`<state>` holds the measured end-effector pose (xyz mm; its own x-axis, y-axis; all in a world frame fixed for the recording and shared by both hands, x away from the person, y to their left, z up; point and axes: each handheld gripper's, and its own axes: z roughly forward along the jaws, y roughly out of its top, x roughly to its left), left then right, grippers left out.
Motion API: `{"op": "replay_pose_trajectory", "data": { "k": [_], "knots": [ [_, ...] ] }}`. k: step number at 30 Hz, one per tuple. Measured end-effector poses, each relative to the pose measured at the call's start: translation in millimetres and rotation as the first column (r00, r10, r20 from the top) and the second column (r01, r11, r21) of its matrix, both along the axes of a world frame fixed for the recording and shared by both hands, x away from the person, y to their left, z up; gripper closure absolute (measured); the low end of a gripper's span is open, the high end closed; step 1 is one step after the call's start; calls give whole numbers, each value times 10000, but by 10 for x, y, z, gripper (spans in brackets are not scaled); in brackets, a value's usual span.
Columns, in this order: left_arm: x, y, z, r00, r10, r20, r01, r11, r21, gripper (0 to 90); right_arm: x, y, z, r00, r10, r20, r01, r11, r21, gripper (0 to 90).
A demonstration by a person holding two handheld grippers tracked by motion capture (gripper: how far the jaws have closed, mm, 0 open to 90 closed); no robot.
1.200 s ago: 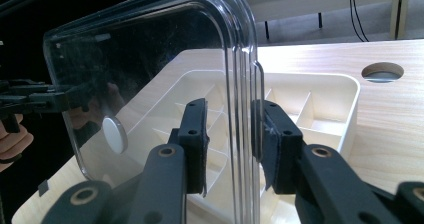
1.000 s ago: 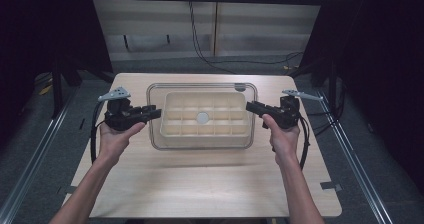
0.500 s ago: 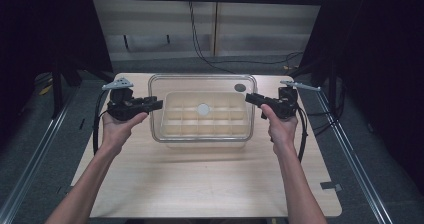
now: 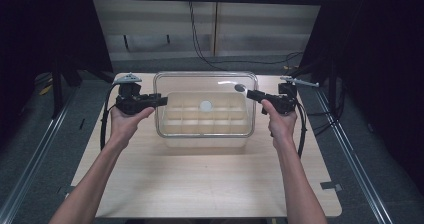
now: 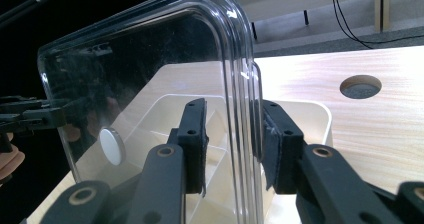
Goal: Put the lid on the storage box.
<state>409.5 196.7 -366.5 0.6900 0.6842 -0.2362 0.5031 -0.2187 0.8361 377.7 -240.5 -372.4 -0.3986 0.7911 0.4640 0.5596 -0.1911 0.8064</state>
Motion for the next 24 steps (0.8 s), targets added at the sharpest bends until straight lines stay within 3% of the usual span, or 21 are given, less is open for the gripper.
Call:
{"op": "replay_pose_trajectory", "data": {
  "k": [7, 16, 22, 24],
  "knots": [
    [82, -35, -79, 9996, 259, -88, -260, 9996, -139, 582, 78, 8, -60, 10000, -24, -38, 24, 10000, 13, 672],
    [205, -23, -169, 9992, 234, -330, -242, 9995, -212, 560, 200, 14, -121, 9995, -131, -272, 130, 9999, -30, 669],
    [284, -41, -213, 9983, 358, -454, -354, 9993, 84, 542, 291, 31, -182, 9988, -249, -433, 239, 9994, -236, 654],
    [310, -41, -246, 9979, 371, -536, -372, 9993, -7, 539, 317, 45, -206, 9982, -356, -490, 337, 9986, -397, 647]
  ]
}}
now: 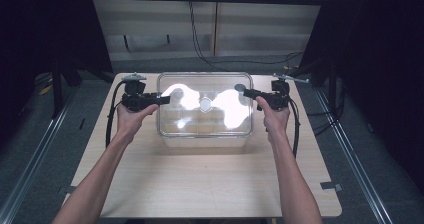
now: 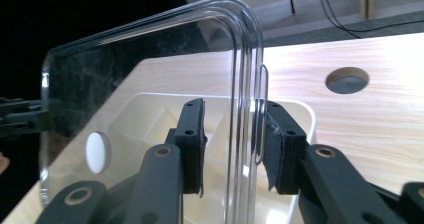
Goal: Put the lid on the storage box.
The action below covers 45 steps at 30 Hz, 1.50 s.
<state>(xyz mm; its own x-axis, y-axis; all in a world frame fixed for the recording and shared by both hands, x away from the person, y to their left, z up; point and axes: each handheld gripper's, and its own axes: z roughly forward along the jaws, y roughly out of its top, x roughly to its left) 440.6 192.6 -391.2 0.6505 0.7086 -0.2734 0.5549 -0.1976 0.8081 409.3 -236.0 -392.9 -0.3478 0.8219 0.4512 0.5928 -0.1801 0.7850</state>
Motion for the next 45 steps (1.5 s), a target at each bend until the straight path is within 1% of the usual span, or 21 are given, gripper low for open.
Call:
{"op": "replay_pose_trajectory", "data": {
  "k": [2, 5, 7, 10, 12, 16, 18, 20, 26, 30, 31, 32, 35, 38, 40, 42, 43, 45],
  "knots": [
    [28, 5, -31, 10000, -29, -66, 29, 10000, -21, 538, 21, -1, -29, 10000, -40, -80, 39, 10000, -35, 642],
    [69, 7, -87, 9998, -8, -215, 5, 9999, -165, 532, 60, 1, -71, 9998, -79, -177, 76, 9998, -197, 637],
    [109, 9, -132, 9995, -55, -306, 52, 9999, -103, 520, 81, 8, -88, 9996, -113, -266, 105, 9995, -288, 633],
    [142, 7, -190, 9991, -9, -420, 3, 9999, -147, 509, 117, 5, -121, 9988, -131, -471, 112, 9991, -400, 632],
    [159, 21, -210, 9986, -112, -518, 106, 9999, -105, 507, 136, 7, -134, 9983, -105, -573, 80, 9990, -438, 630],
    [175, 25, -250, 9985, -75, -550, 77, 10000, 34, 507, 181, 10, -194, 9970, -163, -756, 129, 9989, -454, 621],
    [183, 25, -279, 9976, -32, -694, 31, 10000, -10, 505, 198, 11, -222, 9961, -203, -854, 165, 9989, -448, 619],
    [193, 8, -299, 9968, -90, -794, 101, 9999, 134, 491, 214, 18, -240, 9958, -264, -880, 214, 9981, -575, 615],
    [230, 21, -355, 9947, -135, -1016, 145, 9998, 96, 484, 266, 27, -303, 9931, -324, -1130, 236, 9966, -784, 602],
    [243, 20, -391, 9936, -128, -1120, 141, 9998, 101, 477, 286, 34, -340, 9917, -400, -1226, 298, 9961, -833, 596],
    [242, 16, -399, 9939, -91, -1096, 114, 9997, 198, 473, 288, 36, -348, 9919, -410, -1199, 306, 9957, -872, 594],
    [238, 14, -407, 9939, -84, -1102, 112, 9996, 246, 468, 290, 38, -354, 9924, -423, -1160, 311, 9948, -967, 592],
    [241, 23, -439, 9934, -66, -1144, 100, 9995, 287, 466, 297, 50, -373, 9913, -465, -1234, 328, 9933, -1110, 586],
    [242, 17, -463, 9928, -30, -1198, 70, 9994, 328, 465, 301, 63, -405, 9902, -564, -1281, 383, 9895, -1393, 582],
    [245, 25, -471, 9926, -52, -1210, 94, 9994, 344, 465, 302, 54, -430, 9893, -574, -1338, 404, 9912, -1260, 584],
    [246, 27, -480, 9921, -16, -1254, 54, 9995, 301, 465, 301, 58, -437, 9894, -612, -1319, 444, 9909, -1271, 582],
    [250, 33, -484, 9918, -84, -1276, 125, 9994, 312, 465, 302, 60, -438, 9894, -610, -1314, 439, 9906, -1293, 582],
    [256, 31, -500, 9909, -72, -1346, 96, 9998, 172, 464, 303, 68, -438, 9893, -621, -1321, 432, 9890, -1414, 577]
  ]
}}
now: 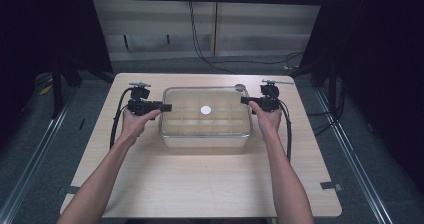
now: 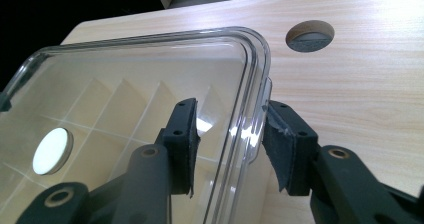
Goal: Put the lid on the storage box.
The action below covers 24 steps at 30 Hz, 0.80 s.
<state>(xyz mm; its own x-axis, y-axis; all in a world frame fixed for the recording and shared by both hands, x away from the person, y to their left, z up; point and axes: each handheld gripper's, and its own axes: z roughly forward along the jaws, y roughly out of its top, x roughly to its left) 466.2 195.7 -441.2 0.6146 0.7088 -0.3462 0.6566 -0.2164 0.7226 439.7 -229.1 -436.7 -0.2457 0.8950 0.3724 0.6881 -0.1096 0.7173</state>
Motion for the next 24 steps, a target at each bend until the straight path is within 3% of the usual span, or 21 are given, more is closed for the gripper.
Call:
{"op": "replay_pose_trajectory", "data": {
  "k": [12, 15, 22, 24],
  "knots": [
    [12, 16, -79, 9998, 57, -195, -63, 9994, -333, 460, 24, 37, -72, 9999, -82, -102, 81, 9999, -103, 527],
    [10, 3, -111, 9996, 176, -211, -186, 9987, -468, 449, 15, 73, -80, 9998, -174, 32, 175, 9991, -388, 498],
    [-1, 3, -104, 9998, 136, -152, -141, 9993, -345, 443, 12, 75, -123, 9999, -136, -27, 135, 9994, -327, 455],
    [-22, -5, -86, 9998, 184, 47, -183, 9997, -128, 439, -1, 81, -113, 9998, -81, 163, 91, 9982, -595, 459]
  ]
}}
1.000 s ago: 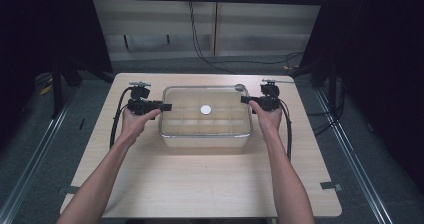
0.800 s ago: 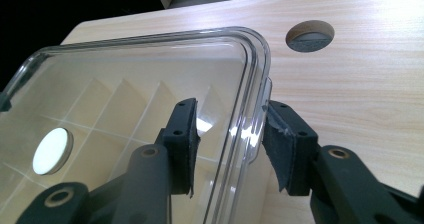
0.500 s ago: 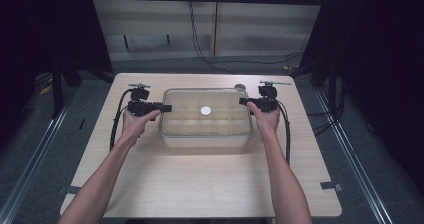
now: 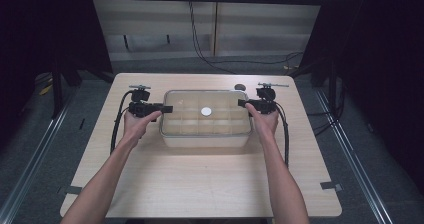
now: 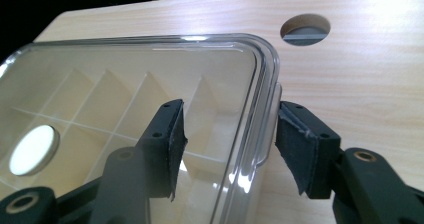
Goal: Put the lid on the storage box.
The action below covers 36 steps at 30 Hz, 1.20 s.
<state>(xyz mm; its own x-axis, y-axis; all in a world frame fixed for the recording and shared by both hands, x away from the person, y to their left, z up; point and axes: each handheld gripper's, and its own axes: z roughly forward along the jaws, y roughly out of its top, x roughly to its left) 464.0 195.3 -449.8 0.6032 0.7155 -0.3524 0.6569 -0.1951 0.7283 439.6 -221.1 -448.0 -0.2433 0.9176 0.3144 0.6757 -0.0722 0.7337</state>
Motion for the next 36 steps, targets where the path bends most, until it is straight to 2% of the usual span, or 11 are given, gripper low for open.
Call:
{"op": "replay_pose_trajectory", "data": {
  "k": [4, 7, 9, 12, 15, 17, 20, 24, 27, 29, 36],
  "knots": [
    [-29, 32, 14, 9998, -140, 108, 139, 9999, 75, 461, -22, -36, 13, 10000, 37, -14, -37, 10000, -1, 439],
    [-64, 83, 10, 9998, -85, 171, 89, 9997, -210, 541, -54, -75, 23, 9999, 9, 116, -12, 9996, 297, 440],
    [-87, 105, 13, 9995, -135, 291, 140, 9997, -193, 589, -73, -88, 29, 9998, 57, 174, -61, 9996, 280, 519],
    [-100, 110, 29, 9993, -147, 357, 150, 9999, -73, 621, -93, -87, 34, 9995, 35, 305, -34, 10000, -37, 634],
    [-80, 99, 36, 9992, 59, 402, -55, 9999, -87, 667, -86, -96, 42, 9997, -177, 184, 176, 9998, 45, 685],
    [-69, 88, 47, 9987, 133, 494, -137, 9999, 83, 676, -74, -102, 56, 9994, -273, 220, 273, 9996, -27, 722],
    [-63, 71, 55, 9983, 255, 516, -264, 9995, 164, 688, -62, -82, 79, 9996, -246, 161, 250, 9993, -278, 724],
    [-95, 88, 37, 9991, 214, 373, -211, 9997, -90, 666, -64, -62, 105, 9997, -161, 167, 171, 9980, -605, 729],
    [-142, 120, 51, 9991, -31, 427, 35, 10000, -74, 644, -103, -109, 97, 9997, -10, 228, 13, 9999, -138, 695],
    [-185, 150, 80, 9985, -111, 528, 125, 9996, -257, 610, -151, -147, 99, 9995, 55, 314, -59, 9999, 149, 632],
    [-400, 218, 181, 9952, -538, 816, 569, 9977, -356, 577, -380, -193, 234, 9939, 547, 956, -580, 9978, 325, 581]
  ]
}}
